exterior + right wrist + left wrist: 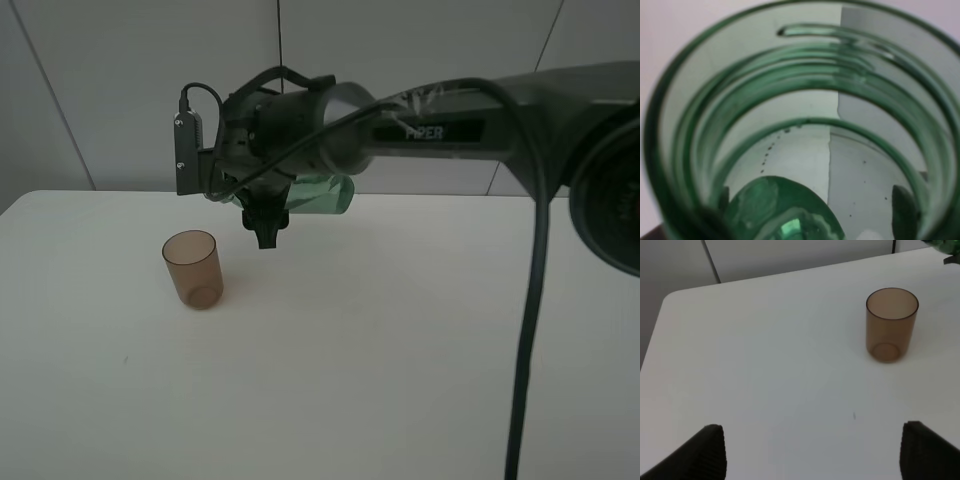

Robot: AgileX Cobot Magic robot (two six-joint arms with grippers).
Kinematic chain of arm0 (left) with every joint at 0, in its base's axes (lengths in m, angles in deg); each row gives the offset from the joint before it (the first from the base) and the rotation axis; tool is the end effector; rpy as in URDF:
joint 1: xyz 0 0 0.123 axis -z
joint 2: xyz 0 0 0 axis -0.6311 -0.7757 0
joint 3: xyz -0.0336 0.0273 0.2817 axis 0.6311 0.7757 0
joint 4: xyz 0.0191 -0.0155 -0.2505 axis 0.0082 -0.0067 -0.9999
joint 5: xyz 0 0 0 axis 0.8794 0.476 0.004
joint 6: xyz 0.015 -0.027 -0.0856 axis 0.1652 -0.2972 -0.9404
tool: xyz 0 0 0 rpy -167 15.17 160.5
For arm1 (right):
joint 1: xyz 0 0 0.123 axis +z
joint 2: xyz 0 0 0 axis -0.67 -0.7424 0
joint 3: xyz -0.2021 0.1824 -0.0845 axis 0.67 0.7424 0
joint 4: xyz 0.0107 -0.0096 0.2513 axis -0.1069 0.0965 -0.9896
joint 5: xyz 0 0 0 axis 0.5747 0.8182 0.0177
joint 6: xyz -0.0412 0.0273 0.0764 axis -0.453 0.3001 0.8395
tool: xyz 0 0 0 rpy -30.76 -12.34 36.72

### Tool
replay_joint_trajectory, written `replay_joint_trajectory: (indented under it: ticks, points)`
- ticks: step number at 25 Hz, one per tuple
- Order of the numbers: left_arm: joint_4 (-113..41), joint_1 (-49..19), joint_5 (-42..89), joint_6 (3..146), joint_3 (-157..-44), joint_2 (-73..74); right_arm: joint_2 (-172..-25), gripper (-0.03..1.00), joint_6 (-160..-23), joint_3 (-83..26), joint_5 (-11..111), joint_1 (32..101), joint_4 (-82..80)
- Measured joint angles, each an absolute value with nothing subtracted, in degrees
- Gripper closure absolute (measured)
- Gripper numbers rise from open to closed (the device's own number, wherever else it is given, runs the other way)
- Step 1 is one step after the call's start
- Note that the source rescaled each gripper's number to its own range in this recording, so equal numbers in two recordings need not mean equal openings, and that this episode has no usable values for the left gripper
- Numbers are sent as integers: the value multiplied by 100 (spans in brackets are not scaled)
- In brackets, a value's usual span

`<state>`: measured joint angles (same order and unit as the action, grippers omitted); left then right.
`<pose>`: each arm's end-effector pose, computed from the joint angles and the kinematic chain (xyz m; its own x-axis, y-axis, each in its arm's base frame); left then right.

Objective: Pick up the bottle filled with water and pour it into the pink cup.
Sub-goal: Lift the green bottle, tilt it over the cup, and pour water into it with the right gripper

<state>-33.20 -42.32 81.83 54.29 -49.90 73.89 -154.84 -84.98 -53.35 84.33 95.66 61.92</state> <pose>-0.0079 -0.0155 0.2776 -0.4443 0.1282 -0.8867 0.1622 0.9849 0.0611 0.3402 0.3755 0.1949 0.1884 -0.9803 0.0592 -0.5986 -0.1624 -0.7844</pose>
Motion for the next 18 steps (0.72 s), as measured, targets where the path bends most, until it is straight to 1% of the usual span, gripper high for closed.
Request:
replay_joint_trajectory:
  ticks: [18]
  points:
    - [-3320, -4232, 8183, 5429, -4990, 7389, -15645, 97, -8493, -5335, 8408, 9709, 6873]
